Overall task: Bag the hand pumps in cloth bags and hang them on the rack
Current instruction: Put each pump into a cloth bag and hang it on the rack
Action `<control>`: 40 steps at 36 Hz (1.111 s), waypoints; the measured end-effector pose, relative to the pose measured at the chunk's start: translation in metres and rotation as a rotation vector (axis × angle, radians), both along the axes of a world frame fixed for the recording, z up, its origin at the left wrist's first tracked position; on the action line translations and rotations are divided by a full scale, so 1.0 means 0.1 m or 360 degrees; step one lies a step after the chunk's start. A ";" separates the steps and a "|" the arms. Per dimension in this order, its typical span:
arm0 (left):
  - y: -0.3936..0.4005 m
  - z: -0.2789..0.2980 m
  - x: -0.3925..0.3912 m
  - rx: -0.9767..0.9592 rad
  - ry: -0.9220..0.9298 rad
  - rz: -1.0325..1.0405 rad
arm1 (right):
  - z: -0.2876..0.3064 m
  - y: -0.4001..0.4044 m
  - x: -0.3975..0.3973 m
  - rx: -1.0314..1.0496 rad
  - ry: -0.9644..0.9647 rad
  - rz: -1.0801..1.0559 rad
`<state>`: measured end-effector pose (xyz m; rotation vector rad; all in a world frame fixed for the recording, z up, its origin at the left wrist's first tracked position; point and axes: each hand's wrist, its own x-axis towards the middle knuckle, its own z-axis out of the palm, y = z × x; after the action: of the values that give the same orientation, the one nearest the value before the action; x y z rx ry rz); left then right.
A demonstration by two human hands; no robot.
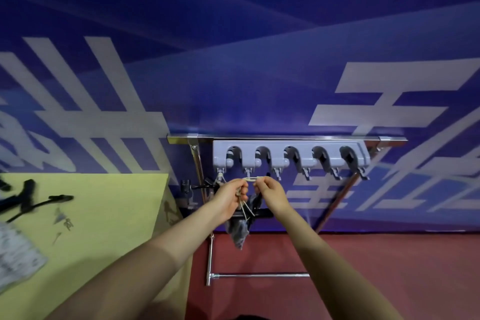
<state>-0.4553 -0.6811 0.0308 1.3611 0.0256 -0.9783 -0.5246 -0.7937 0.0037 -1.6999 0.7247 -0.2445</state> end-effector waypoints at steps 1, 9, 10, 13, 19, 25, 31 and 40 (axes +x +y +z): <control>-0.01 0.00 -0.01 0.0016 -0.0018 0.0003 | -0.01 -0.01 0.00 -0.0020 -0.0004 0.0002; -0.05 -0.03 -0.09 0.0036 -0.0137 0.0068 | -0.16 -0.07 0.06 -0.0416 0.0109 0.0099; -0.04 -0.04 -0.10 0.0031 -0.0125 0.0092 | -0.15 -0.05 0.07 -0.0434 0.0113 0.0109; -0.01 -0.05 -0.10 0.0044 -0.0147 0.0121 | -0.10 -0.04 0.11 -0.0354 0.0084 0.0109; -0.07 0.03 -0.07 0.0128 -0.0367 0.0048 | -0.08 -0.11 0.14 -0.0310 0.0038 0.0187; -0.07 0.02 -0.07 0.0150 -0.0558 -0.0020 | -0.19 -0.04 0.07 -0.0150 -0.0138 0.0055; -0.15 0.04 0.01 0.0255 -0.0595 -0.0028 | -0.19 -0.07 0.12 -0.0105 -0.0170 -0.0024; -0.22 -0.09 0.16 0.0549 -0.0498 -0.0177 | -0.30 -0.09 0.17 -0.0061 0.0099 0.0086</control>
<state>-0.4396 -0.7028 0.0218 1.8389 -0.1234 -0.8683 -0.5077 -0.8024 -0.0267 -1.7679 0.7227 -0.1691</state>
